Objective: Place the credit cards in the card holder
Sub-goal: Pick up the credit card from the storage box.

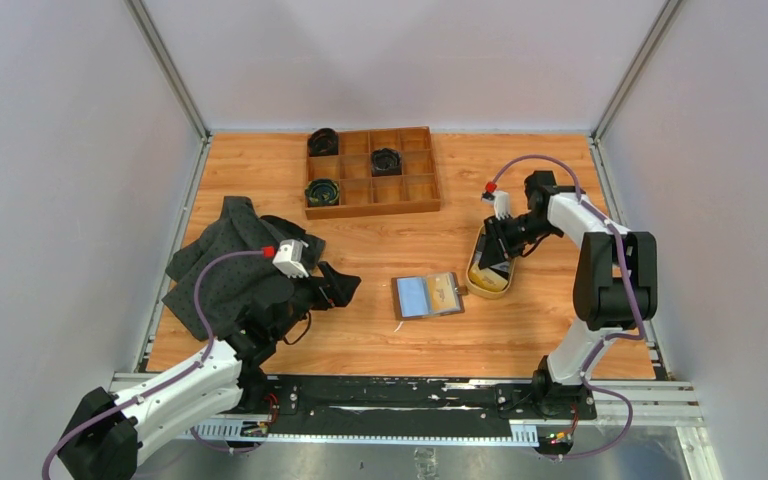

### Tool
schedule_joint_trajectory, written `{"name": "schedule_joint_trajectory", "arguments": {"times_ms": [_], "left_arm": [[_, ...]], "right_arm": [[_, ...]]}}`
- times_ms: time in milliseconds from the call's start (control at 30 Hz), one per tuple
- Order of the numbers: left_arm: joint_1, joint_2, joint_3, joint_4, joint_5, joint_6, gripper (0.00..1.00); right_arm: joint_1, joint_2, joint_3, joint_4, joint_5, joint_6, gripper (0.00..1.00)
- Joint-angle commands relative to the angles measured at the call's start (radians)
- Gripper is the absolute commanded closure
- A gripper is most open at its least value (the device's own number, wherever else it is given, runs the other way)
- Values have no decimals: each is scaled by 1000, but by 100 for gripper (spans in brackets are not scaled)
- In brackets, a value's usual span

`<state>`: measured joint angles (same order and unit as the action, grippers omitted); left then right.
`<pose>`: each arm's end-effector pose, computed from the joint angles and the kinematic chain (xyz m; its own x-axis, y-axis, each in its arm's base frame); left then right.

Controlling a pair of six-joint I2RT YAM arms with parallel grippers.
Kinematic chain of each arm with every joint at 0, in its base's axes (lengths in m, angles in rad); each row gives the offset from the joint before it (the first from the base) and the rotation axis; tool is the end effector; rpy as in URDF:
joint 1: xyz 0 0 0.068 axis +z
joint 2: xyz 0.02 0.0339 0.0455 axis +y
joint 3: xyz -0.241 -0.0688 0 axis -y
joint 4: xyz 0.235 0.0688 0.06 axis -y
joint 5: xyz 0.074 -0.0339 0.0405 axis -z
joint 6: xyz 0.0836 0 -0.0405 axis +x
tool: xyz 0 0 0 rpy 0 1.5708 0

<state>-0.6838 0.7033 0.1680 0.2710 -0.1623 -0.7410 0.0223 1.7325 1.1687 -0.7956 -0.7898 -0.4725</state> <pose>0.1791 -0.1285 0.1602 -0.4886 -0.4611 -0.7407 0.2341 0.7485 -0.6204 0.3160 0.0664 0.1466 -0.7954 -0.3382 -0.5029 -0.5915 0.6138 0.5228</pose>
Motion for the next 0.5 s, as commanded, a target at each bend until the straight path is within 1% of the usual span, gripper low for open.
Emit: {"name": "schedule_joint_trajectory", "arguments": {"times_ms": [0, 300, 400, 467], "left_arm": [[9, 4, -2, 2, -21, -3, 0], [10, 7, -1, 2, -18, -3, 0], [12, 7, 0, 2, -17, -3, 0], [12, 8, 0, 2, -16, -3, 0]], "right_arm": [[-14, 4, 25, -85, -39, -61, 78], [-14, 23, 14, -90, 11, -97, 79], [-9, 22, 14, -90, 33, -115, 83], [-4, 17, 14, -90, 37, -127, 87]]}}
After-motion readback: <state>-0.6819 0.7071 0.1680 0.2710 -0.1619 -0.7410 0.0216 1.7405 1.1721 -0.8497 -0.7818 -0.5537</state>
